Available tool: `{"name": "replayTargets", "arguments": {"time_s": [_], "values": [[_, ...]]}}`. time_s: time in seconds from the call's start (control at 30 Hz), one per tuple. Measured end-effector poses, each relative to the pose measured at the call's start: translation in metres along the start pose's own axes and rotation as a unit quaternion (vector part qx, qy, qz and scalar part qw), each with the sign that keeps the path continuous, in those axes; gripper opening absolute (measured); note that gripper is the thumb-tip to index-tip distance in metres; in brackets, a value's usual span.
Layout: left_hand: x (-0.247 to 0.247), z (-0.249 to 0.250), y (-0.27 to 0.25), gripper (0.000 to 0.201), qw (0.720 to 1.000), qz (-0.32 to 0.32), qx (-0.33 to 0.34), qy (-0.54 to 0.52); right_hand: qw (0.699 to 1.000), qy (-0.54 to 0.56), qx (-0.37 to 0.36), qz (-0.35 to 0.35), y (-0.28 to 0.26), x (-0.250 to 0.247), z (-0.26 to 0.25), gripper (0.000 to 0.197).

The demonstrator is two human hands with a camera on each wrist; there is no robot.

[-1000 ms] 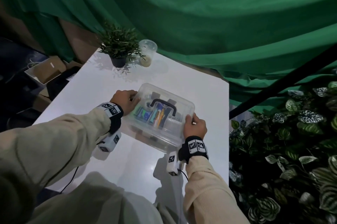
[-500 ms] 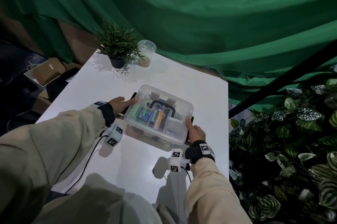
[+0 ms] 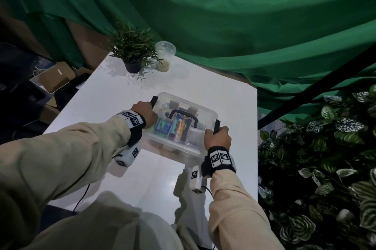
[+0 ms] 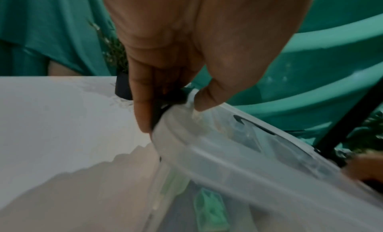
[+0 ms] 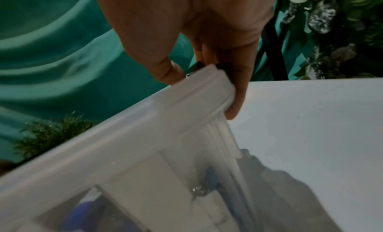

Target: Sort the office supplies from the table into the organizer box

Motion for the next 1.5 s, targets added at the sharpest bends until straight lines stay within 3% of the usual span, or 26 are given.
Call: {"name": "replayTargets", "arguments": {"time_s": [0.27, 0.5, 0.6, 0.73, 0.83, 0.93, 1.1, 1.23, 1.4, 1.5], "values": [[0.002, 0.016, -0.007, 0.024, 0.999, 0.021, -0.026, 0.023, 0.999, -0.047, -0.021, 0.004, -0.006, 0.002, -0.011, 0.031], [-0.001, 0.013, 0.004, 0.033, 0.999, 0.025, -0.030, 0.015, 0.998, -0.040, -0.045, -0.031, -0.007, 0.007, -0.014, 0.041], [-0.007, 0.012, 0.016, 0.032, 0.999, 0.032, -0.023, 0.013, 0.996, -0.040, -0.053, -0.054, -0.001, 0.008, -0.017, 0.058], [-0.025, 0.013, 0.032, 0.037, 0.996, 0.051, 0.001, -0.075, 0.996, 0.006, -0.062, -0.070, 0.016, 0.006, -0.029, 0.065], [-0.029, 0.014, 0.037, 0.046, 0.986, 0.066, -0.008, -0.153, 0.998, 0.037, -0.054, 0.003, 0.023, 0.005, -0.035, 0.049], [-0.022, 0.015, 0.036, 0.040, 0.977, 0.080, -0.028, -0.194, 0.994, 0.103, -0.017, 0.039, 0.023, 0.000, -0.035, 0.040], [-0.018, 0.009, 0.043, 0.040, 0.946, 0.121, -0.055, -0.295, 0.985, 0.151, -0.074, 0.049, 0.037, -0.016, -0.050, 0.039], [-0.022, 0.008, 0.053, 0.044, 0.936, 0.116, -0.033, -0.332, 0.989, 0.135, -0.053, 0.002, 0.046, -0.021, -0.056, 0.037], [-0.014, 0.006, 0.056, 0.056, 0.950, 0.058, -0.021, -0.307, 0.985, 0.162, -0.035, -0.054, 0.045, -0.005, -0.046, 0.058], [-0.018, 0.010, 0.057, 0.058, 0.959, 0.066, 0.025, -0.273, 0.983, 0.164, -0.054, -0.057, 0.045, -0.005, -0.048, 0.063]]}}
Point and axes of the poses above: each hand's wrist, its own y-axis towards the middle knuckle, its own x-axis out of the palm, z = x × y, the point moved 3 cm from there along y, towards the middle knuckle, and after that the axes turned 1 degree about -x, right-handed, at the moved point
